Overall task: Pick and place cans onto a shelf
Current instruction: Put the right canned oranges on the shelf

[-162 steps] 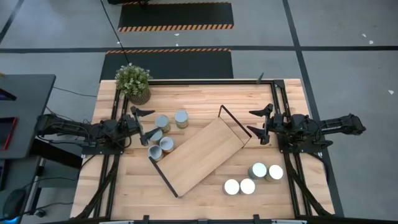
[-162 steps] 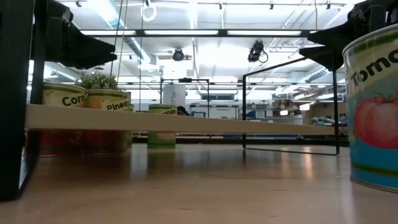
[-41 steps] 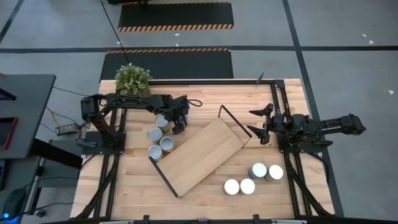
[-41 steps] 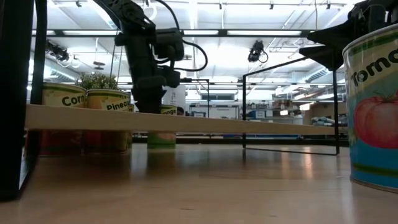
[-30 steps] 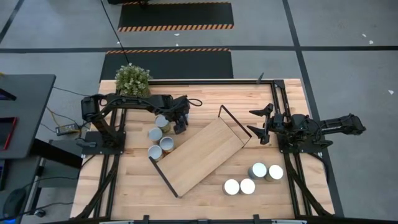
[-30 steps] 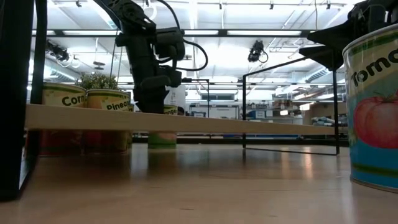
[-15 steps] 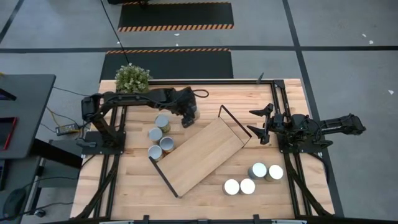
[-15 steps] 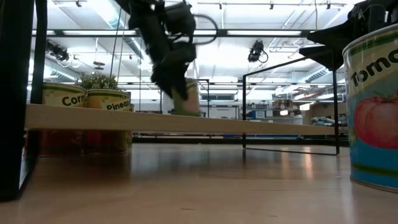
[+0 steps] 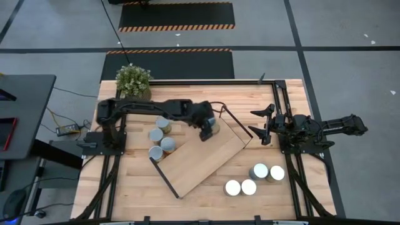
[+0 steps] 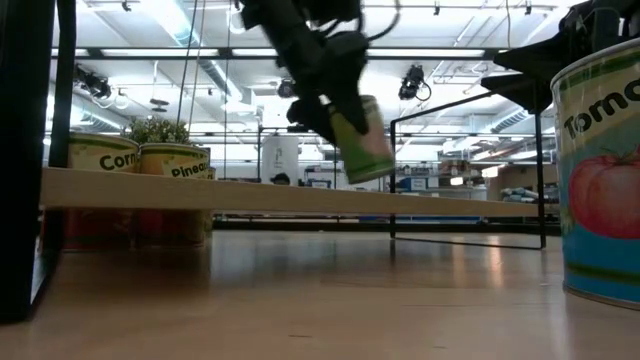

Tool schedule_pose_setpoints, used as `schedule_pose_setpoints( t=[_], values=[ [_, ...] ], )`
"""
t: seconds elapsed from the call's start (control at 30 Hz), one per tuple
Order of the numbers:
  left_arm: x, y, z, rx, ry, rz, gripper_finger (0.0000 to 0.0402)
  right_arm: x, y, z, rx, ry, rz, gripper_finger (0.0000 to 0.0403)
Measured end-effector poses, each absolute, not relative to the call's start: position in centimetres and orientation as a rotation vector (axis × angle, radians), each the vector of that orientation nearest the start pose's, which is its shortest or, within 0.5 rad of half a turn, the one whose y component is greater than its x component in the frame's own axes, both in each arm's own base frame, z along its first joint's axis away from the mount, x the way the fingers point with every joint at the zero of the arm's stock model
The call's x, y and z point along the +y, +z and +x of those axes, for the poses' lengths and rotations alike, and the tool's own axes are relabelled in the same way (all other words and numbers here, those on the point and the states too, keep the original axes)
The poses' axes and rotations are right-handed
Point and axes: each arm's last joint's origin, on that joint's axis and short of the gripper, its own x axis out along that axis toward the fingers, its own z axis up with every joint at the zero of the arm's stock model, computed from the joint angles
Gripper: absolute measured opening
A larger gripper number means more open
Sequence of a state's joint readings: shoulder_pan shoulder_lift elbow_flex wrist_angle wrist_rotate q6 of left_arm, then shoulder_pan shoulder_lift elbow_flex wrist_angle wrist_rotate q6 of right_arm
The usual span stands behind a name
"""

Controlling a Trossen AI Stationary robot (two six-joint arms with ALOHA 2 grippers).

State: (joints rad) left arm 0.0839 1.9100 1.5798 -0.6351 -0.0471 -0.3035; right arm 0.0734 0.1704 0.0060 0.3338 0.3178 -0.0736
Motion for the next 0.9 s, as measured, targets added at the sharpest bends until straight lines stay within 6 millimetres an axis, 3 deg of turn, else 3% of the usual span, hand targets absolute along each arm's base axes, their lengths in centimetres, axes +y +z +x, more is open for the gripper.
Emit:
schedule_pose_setpoints(
  t=[0.2,0.37,0.67,0.9],
  values=[
    [2.2,24.7,45.1,1.016,0.254,-0.298,0.0293,-0.1,18.4,10.6,-0.160,-0.248,-0.040,0.0347],
    [1.0,24.5,47.1,1.034,0.256,-0.323,0.0293,-0.1,18.4,10.6,-0.169,-0.246,-0.038,0.0347],
    [-1.4,23.2,48.3,1.044,0.218,-0.336,0.0295,-0.1,18.5,10.5,-0.171,-0.248,-0.038,0.0347],
    [-2.4,23.3,48.5,1.025,0.180,-0.329,0.0336,-0.1,18.5,10.5,-0.177,-0.247,-0.037,0.0347]
  ],
)
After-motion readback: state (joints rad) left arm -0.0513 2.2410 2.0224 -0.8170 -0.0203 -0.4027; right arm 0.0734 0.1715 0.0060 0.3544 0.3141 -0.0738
